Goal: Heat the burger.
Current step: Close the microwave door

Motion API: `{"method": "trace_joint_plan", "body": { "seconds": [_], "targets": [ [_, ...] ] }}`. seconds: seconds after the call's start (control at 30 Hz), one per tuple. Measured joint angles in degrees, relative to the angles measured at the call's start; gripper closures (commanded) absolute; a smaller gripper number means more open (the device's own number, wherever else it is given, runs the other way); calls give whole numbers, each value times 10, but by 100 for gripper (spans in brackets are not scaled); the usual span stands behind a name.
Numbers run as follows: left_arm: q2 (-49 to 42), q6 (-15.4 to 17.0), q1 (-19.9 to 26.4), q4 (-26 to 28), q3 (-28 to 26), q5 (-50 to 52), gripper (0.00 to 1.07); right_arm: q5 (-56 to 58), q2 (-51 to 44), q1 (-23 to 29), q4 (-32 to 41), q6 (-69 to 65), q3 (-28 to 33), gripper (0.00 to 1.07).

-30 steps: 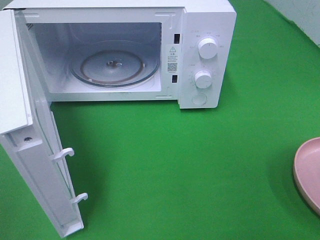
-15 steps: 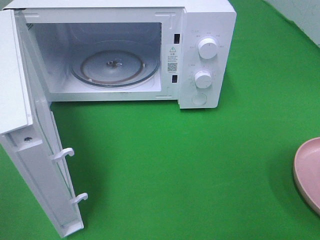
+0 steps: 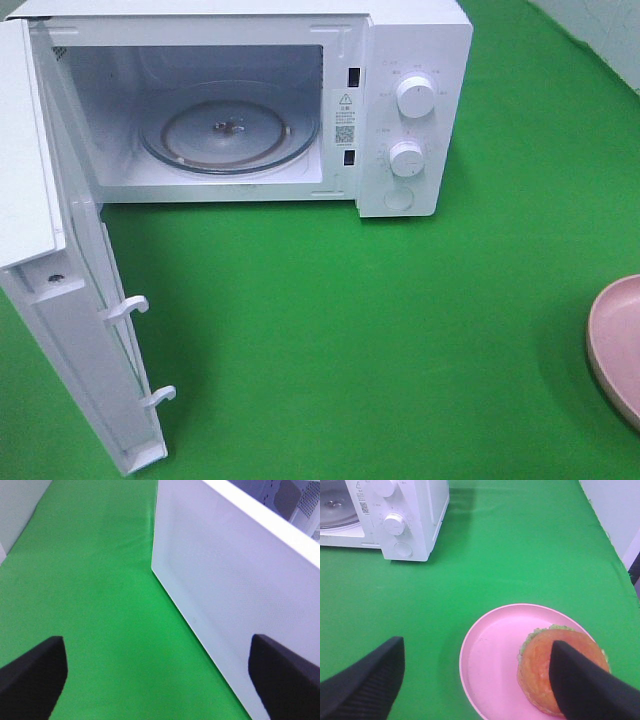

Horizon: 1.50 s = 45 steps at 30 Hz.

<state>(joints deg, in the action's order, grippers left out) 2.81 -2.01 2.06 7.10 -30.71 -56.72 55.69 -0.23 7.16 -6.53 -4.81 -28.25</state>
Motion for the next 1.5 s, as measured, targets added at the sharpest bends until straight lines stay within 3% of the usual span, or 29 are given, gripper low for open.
{"method": "trace_joint_plan", "body": {
  "seconds": [0.03, 0.07, 0.1, 0.17, 0.2, 0.23, 0.27, 0.3, 0.33, 0.37, 0.4, 0.43, 0.47, 0.5, 0.7, 0.83, 1.0, 1.07, 1.33, 1.5],
  "targets": [
    [0, 0, 0, 0, 0, 0, 27, 0, 0, 0, 0, 0, 0, 31],
    [20, 0, 0, 0, 0, 22, 36, 0, 0, 0, 0, 0, 0, 31],
    [20, 0, 0, 0, 0, 22, 36, 0, 0, 0, 0, 0, 0, 31],
    [60, 0, 0, 0, 0, 43, 49, 0, 0, 0, 0, 0, 0, 31],
    [60, 0, 0, 0, 0, 43, 49, 0, 0, 0, 0, 0, 0, 31],
    [88, 0, 0, 0, 0, 54, 57, 0, 0, 0, 0, 0, 0, 31],
    [88, 0, 0, 0, 0, 54, 57, 0, 0, 0, 0, 0, 0, 31],
    [118, 0, 0, 0, 0, 72, 67, 0, 0, 0, 0, 0, 0, 31],
    [118, 0, 0, 0, 0, 72, 67, 0, 0, 0, 0, 0, 0, 31],
    [143, 0, 0, 1, 6, 97, 81, 0, 0, 0, 0, 0, 0, 31],
    [143, 0, 0, 1, 6, 97, 81, 0, 0, 0, 0, 0, 0, 31],
    [164, 0, 0, 3, 17, 123, 95, 0, 0, 0, 0, 0, 0, 31],
    [164, 0, 0, 3, 17, 123, 95, 0, 0, 0, 0, 0, 0, 31],
    [186, 0, 0, 6, 32, 148, 105, 0, 0, 0, 0, 0, 0, 31],
    [237, -3, 0, 7, 65, 231, 107, 0, 0, 0, 0, 0, 0, 31],
    [296, -4, 0, 8, 101, 374, 107, 0, 0, 0, 0, 0, 0, 31],
    [327, -4, 0, 8, 121, 447, 107, 0, 0, 0, 0, 0, 0, 31],
    [376, -4, 0, 8, 150, 543, 107, 0, 0, 0, 0, 0, 0, 31],
    [472, -4, 0, 7, 167, 681, 107, 0, 0, 0, 0, 0, 0, 31],
    [542, -3, -5, -23, 167, 763, 107, 0, 0, 0, 0, 0, 0, 31]
  ]
}}
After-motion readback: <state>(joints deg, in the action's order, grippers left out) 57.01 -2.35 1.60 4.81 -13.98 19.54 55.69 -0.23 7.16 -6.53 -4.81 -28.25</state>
